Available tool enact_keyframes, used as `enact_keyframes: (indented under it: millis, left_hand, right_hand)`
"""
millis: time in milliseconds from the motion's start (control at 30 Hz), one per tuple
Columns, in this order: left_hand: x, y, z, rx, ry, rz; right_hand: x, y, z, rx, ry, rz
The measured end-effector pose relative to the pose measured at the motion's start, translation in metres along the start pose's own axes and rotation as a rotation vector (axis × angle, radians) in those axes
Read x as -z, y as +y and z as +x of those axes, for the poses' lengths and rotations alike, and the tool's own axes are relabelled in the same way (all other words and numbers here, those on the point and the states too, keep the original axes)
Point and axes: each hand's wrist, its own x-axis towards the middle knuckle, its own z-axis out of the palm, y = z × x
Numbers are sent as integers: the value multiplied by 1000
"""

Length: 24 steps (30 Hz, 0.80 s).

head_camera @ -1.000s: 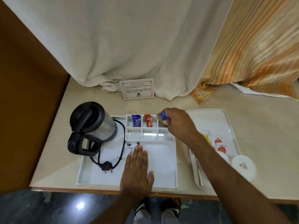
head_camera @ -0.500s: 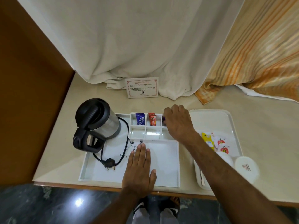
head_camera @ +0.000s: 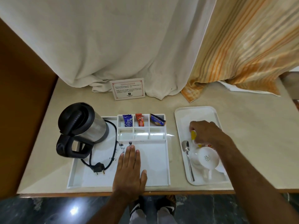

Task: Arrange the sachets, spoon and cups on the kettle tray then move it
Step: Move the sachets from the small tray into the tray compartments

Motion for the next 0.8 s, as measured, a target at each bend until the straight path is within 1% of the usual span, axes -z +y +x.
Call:
enact_keyframes:
  millis: [100,133,200,267,300,333,367,433,567,667,733,800]
  left_hand:
    - [0,0,0,-4,4,9]
    - [1,-1,0,-1,8,8]
    - [0,0,1,-2,8,-6]
    - [-1,0,1,-5,15,-12]
    - [-1,0,-1,1,15,-13]
    - [-1,0,-1,1,10,-15]
    - [-1,0,0,-1,11,-16]
    - [0,0,1,4,17,-29]
    - [-4,-5,0,26,17,-46]
    - [-9,-1,0,18,1,-60]
    - [-8,1,1,21,-4,-61]
    - [-5,0,3,25,0,-66]
  right_hand:
    - [5,-3,-2,1,1,-24]
    - [9,-6,-3,-1,40,3]
    - [23,-15,-12,22,167,136]
    - [37,-42,-26,138,320,303]
    - [42,-63,-33,223,358,374]
    - [45,-86,-38,299,359,415]
    - [45,-111,-39,358,337,410]
    - [37,-158,-29,433,312,322]
    - [15,-220,10,415,336,105]
    - [-3,-230,22,446,345,-54]
    - [-10,-228,23,477,388,-41]
    - [-10,-223,18,506,458,30]
